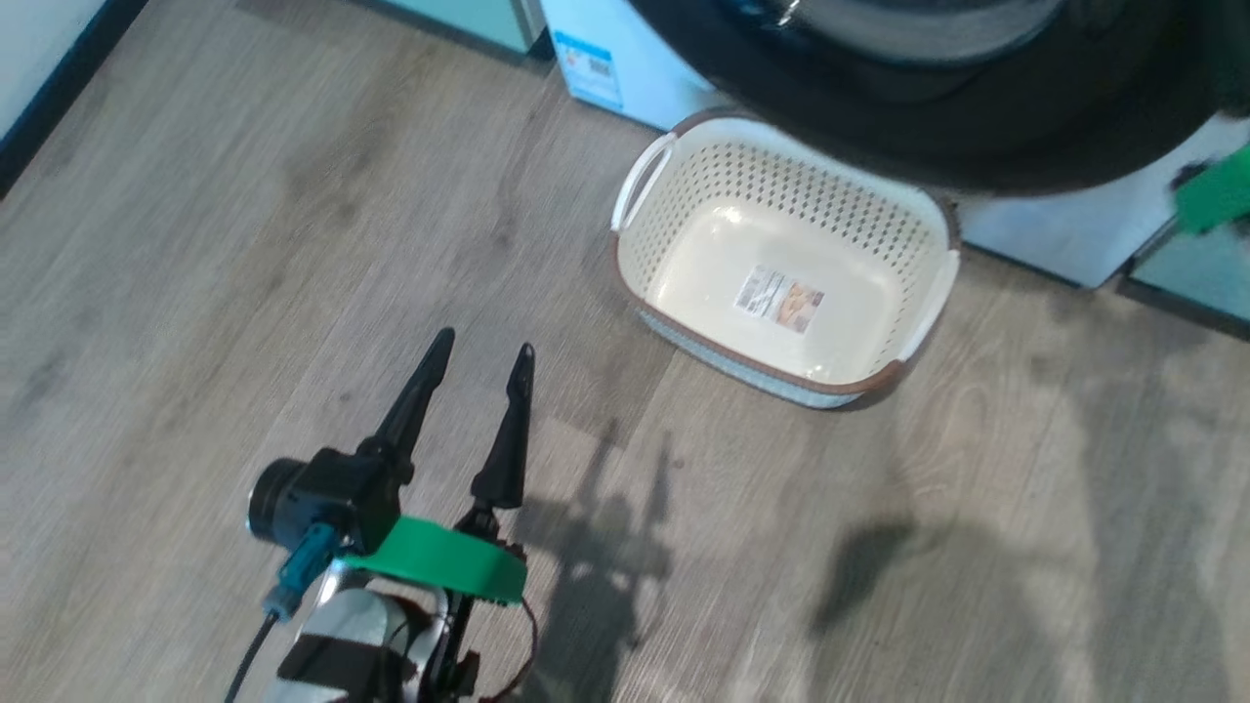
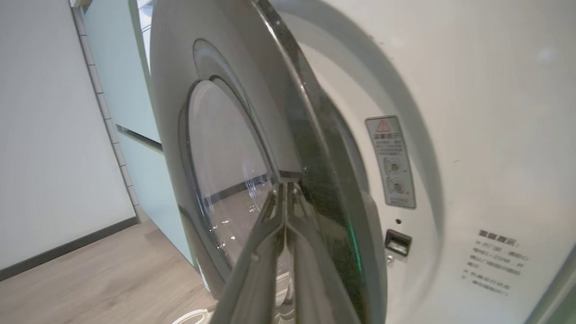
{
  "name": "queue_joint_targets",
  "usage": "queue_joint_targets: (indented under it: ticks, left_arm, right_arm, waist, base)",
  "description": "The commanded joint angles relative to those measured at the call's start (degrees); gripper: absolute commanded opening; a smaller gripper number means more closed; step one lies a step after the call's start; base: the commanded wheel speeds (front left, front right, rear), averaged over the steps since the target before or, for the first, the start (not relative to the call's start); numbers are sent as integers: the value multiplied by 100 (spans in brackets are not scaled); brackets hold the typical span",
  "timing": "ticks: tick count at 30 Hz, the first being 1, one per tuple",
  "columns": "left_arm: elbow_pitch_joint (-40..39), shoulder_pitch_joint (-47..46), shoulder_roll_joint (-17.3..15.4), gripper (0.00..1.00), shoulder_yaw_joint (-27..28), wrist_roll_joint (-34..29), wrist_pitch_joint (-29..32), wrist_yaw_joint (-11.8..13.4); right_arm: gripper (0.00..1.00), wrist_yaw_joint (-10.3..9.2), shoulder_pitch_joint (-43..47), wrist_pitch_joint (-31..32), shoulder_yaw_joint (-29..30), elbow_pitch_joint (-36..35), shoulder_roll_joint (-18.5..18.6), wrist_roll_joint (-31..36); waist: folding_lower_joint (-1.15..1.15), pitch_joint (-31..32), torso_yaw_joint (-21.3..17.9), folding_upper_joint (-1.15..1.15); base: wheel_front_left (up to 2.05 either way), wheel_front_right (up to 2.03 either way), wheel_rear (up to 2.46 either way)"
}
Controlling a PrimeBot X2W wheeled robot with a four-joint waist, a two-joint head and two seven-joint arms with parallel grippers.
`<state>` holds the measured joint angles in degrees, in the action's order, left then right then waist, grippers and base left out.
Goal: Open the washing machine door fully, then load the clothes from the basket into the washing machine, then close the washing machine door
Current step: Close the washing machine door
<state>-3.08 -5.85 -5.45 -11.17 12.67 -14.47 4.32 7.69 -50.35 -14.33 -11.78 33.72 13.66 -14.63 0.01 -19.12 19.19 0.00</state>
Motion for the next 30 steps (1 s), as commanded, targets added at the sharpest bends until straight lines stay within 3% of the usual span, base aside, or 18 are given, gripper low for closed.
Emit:
queue_joint_targets:
  ticks: [1,7,17,23,30]
  left_arm:
    - [-158,-190,-24,100,192,35,-46,-15]
    - [-211,-390,141,100,164,3,-51,-94]
    - [-180,-490,226,100,210,-52,-52,-169]
    - [-132,-473,242,100,265,-97,-52,-194]
    - [-68,-360,247,100,365,-183,-52,-242]
  right_arm:
    - [0,-20,-237,8,19,-130,43,38]
    - [0,-20,-814,24,369,274,278,199]
    - [0,-20,-1122,-38,619,563,258,318]
    - [0,-20,-906,-57,352,510,166,296]
    - [0,-20,-55,-65,33,39,23,115]
  waist:
    - [-1,-125,114,0]
    - [-1,-422,350,0]
    - [-1,-515,406,0]
    - [-1,-397,314,0]
    - [-1,-109,72,0]
  base:
    - [0,0,0]
    - [0,0,0]
    - [0,0,0]
    - [0,0,0]
    - [0,0,0]
